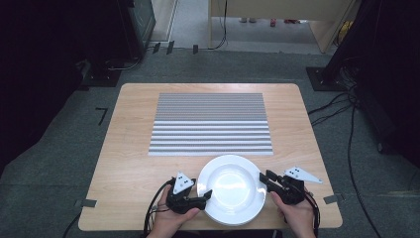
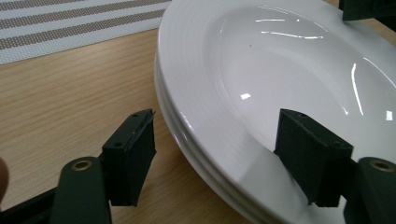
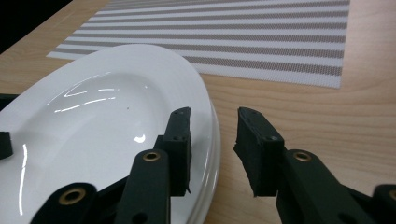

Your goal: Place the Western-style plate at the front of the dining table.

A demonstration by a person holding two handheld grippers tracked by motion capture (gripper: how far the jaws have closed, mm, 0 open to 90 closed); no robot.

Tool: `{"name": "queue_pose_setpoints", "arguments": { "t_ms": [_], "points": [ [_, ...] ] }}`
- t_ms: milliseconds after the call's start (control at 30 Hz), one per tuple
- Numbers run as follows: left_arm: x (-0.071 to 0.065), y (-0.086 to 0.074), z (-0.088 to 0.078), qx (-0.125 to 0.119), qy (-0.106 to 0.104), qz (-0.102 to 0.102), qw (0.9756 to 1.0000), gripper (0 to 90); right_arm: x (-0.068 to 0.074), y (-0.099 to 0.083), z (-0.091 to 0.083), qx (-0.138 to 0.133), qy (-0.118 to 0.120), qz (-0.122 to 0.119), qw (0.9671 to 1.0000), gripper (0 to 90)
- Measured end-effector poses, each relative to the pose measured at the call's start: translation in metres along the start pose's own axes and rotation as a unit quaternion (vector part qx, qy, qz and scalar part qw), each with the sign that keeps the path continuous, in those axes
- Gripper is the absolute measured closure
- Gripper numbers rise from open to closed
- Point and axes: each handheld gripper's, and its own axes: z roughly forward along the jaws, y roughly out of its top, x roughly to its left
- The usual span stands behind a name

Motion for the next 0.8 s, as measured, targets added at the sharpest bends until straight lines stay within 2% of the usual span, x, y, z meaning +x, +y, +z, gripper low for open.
{"name": "queue_pose_setpoints", "arguments": {
  "t_ms": [167,267,433,500,533,567,700,800],
  "points": [
    [-0.001,-0.002,-0.002,-0.003,-0.008,-0.004,1.0,34.7,-0.001,-0.001,0.0,0.003,0.012,0.02,0.9997,73.1],
    [0.0,-0.002,-0.003,-0.004,-0.012,-0.009,0.9999,35.8,-0.003,-0.002,0.001,0.006,0.032,0.032,0.999,74.4],
    [0.0,-0.002,-0.004,-0.004,-0.014,-0.012,0.9998,36.4,-0.006,-0.003,0.002,0.003,0.04,0.065,0.9971,75.4],
    [0.0,-0.002,-0.004,-0.004,-0.014,-0.012,0.9998,36.4,-0.007,-0.003,0.002,0.001,0.04,0.068,0.9968,76.8],
    [0.0,-0.002,-0.004,-0.005,-0.013,-0.013,0.9998,36.6,-0.009,-0.003,0.0,-0.001,0.046,0.086,0.9953,81.0],
    [0.001,-0.002,-0.004,-0.006,-0.014,-0.016,0.9998,37.0,-0.009,-0.003,-0.001,0.001,0.048,0.093,0.9945,81.5],
    [0.003,-0.002,-0.005,-0.006,-0.018,-0.022,0.9996,39.3,-0.01,-0.004,0.0,-0.004,0.051,0.105,0.9932,82.1],
    [0.002,-0.002,-0.005,-0.007,-0.016,-0.022,0.9996,39.8,-0.012,-0.005,0.0,-0.005,0.056,0.123,0.9908,82.7]
  ]
}}
